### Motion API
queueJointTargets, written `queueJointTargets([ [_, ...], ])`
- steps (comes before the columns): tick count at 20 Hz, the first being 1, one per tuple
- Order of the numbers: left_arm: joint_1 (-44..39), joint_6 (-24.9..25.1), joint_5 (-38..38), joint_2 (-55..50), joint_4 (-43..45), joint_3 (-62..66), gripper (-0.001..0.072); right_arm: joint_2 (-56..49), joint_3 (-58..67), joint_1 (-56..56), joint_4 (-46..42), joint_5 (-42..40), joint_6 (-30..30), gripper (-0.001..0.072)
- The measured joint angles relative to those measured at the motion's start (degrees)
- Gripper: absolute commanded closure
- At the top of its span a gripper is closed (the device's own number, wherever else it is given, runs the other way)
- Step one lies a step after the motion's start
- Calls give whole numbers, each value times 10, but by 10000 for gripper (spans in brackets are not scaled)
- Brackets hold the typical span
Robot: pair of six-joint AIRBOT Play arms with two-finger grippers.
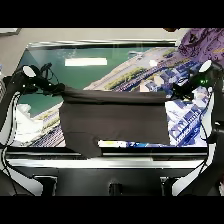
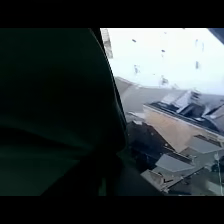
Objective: Fold the clothes and pants, and hang the long-sleeved shirts on hangers.
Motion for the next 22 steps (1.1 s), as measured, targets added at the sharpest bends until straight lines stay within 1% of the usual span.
queueJointTargets([
  [7, 0, 0, -34, -13, 1, 0, 691, -1, -75, 6, -3, 32, 10, 678],
  [13, 0, 0, -66, -34, 2, 0, 690, -2, -111, 33, -49, 18, 22, 678],
  [14, 0, 0, -69, -37, 2, 0, 678, -2, -113, 36, -56, 14, 26, 676],
  [15, 0, 0, -72, -40, 2, 0, 617, -2, -114, 39, -62, 9, 29, 625],
  [16, 0, 0, -74, -42, 2, 0, 480, -2, -115, 40, -67, 5, 31, 527],
  [17, 0, 0, -74, -43, 5, 0, 221, -2, -116, 41, -74, -1, 35, 445],
  [18, 1, 0, -74, -44, 6, 1, -5, -2, -116, 42, -78, -4, 37, 405],
  [20, 2, -2, -77, -43, 9, 7, -7, 0, -117, 43, -79, -10, 41, 278],
  [21, 5, -7, -78, -40, 15, 13, -7, 5, -117, 43, -78, -12, 40, 236],
  [22, 10, -13, -83, -33, 22, 20, -7, 13, -117, 43, -78, -14, 37, 228],
])
